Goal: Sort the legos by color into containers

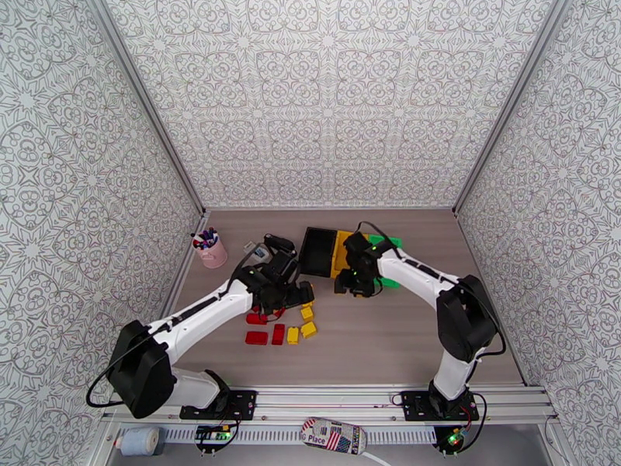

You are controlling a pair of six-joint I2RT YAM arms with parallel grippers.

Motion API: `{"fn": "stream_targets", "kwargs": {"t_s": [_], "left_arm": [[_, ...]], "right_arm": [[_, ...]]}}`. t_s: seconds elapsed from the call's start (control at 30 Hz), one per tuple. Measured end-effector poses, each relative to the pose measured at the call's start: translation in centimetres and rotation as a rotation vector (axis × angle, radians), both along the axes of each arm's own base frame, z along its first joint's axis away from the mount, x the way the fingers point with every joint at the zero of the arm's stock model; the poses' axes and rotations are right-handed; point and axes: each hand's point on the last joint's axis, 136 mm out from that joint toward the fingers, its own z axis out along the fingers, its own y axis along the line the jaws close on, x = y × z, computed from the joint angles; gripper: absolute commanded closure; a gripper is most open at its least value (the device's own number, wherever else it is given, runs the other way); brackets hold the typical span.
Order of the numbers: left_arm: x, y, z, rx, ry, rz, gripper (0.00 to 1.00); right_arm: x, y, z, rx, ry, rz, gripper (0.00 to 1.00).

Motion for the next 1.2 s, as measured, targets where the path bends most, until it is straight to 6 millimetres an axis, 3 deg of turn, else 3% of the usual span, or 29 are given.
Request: {"fn": "stream_targets", "kwargs": {"t_s": [0.1,0.27,0.5,0.77,1.2], "left_arm": [[-0.6,-0.6,-1.7,0.035,0.043,-0.017,0.04],[-1.2,-1.3,-4.6,0.1,0.118,-0.033,0.08],[-0.6,-2.1,-7.0,0.146,0.17,-0.039,0.16],[0.8,-3.5,-7.3,0.147,0.163,-0.053,0.27],[0.8,-3.6,-7.7,0.167,0.165,-0.079,0.67]], "right_arm": [[-0.9,0.2,-0.7,-0.022,0.006,0.008,0.42],[-2.7,-1.6,-1.9,-0.074,0.028,-0.004,0.42],[-4.0,-3.1,-1.2,-0.081,0.005,-0.024,0.42],[-4.6,-3.8,-1.2,-0.088,0.003,-0.047,0.43],[-4.8,-3.9,-1.2,-0.085,0.001,-0.055,0.45]]}}
